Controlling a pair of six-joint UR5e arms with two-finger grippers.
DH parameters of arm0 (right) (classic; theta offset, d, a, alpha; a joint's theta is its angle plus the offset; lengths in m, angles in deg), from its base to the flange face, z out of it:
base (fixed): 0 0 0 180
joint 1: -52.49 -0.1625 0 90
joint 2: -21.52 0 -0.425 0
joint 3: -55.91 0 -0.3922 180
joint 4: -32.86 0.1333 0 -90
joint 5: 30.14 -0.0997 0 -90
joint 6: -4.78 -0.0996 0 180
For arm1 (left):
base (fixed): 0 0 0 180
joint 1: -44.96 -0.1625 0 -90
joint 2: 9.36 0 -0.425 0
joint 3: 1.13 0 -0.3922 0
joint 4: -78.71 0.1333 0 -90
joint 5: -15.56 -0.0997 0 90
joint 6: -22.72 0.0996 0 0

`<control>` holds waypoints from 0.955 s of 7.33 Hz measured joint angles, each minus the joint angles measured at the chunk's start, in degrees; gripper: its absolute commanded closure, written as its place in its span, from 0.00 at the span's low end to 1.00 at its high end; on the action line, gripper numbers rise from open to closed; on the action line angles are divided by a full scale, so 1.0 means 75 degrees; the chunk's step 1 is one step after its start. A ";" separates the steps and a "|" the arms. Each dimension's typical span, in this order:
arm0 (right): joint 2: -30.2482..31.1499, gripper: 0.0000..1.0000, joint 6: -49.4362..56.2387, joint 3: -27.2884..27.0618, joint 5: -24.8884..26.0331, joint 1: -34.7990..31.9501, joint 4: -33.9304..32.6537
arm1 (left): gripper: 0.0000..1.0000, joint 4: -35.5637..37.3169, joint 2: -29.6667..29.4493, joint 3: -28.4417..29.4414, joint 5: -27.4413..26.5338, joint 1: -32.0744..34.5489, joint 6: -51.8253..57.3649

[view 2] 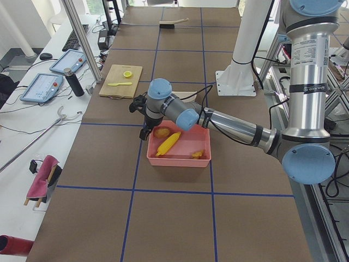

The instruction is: Sweep and dump trash into bin

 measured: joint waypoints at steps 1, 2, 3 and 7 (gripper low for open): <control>0.0000 0.00 0.0000 0.0000 0.0000 0.0000 0.0000 | 0.02 0.0576 0.0127 0.0082 0.0065 0.0358 -0.0232; 0.0000 0.00 0.0000 0.0000 0.0002 0.0000 0.0000 | 0.02 0.1463 0.0172 0.0083 0.0302 0.0847 -0.0303; 0.0000 0.00 0.0000 0.0000 0.0005 0.0000 -0.0002 | 0.02 0.2143 0.0224 0.0074 0.0566 0.1267 -0.0263; 0.0011 0.00 0.0000 0.0000 0.0000 0.0000 -0.0007 | 0.02 0.2587 0.1100 0.0124 0.0720 0.2044 0.0413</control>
